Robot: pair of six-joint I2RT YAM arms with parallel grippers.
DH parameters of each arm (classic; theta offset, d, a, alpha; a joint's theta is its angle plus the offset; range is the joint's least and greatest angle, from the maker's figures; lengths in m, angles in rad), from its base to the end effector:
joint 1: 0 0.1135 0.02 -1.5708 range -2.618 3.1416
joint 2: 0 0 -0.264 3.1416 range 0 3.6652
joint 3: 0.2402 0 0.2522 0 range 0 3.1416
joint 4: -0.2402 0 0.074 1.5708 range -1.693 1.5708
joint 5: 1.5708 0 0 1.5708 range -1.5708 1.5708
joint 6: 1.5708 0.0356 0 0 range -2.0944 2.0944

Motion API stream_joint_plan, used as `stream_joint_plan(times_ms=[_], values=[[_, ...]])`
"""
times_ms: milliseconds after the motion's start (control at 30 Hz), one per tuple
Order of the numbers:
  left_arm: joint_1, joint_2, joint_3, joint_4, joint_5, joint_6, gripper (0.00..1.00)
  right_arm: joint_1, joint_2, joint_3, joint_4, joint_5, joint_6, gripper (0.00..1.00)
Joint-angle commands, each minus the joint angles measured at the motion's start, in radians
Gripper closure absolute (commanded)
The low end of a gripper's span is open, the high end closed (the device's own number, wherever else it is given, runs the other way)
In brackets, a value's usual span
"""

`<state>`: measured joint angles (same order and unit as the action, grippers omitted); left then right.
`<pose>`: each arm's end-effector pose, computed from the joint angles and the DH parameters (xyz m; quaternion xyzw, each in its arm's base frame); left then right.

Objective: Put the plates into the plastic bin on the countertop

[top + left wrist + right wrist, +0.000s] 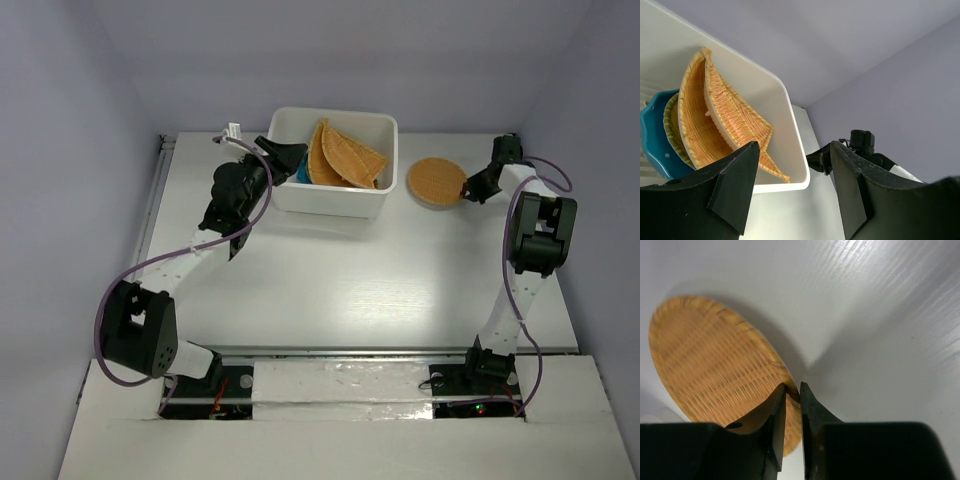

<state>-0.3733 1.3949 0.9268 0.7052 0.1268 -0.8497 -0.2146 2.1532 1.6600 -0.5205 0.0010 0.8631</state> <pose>0.3017 -0.1230 0.3421 -0.0973 0.6116 -0.4823 0.6196 0.4566 -0.0996 0.1778 0.4935 0.8251 0.0871 0.2608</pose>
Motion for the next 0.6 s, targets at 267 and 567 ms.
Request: stream_joint_plan(times_ms=[267,567], values=[[-0.004,-0.1,-0.025,0.025,-0.029,0.047,0.46,0.014,-0.096,-0.106,0.164,0.027,-0.001,1.0],[-0.004,-0.212,-0.091,0.017,-0.006,0.049,0.46,0.014,-0.406,-0.353,0.41,0.042,-0.099,1.0]])
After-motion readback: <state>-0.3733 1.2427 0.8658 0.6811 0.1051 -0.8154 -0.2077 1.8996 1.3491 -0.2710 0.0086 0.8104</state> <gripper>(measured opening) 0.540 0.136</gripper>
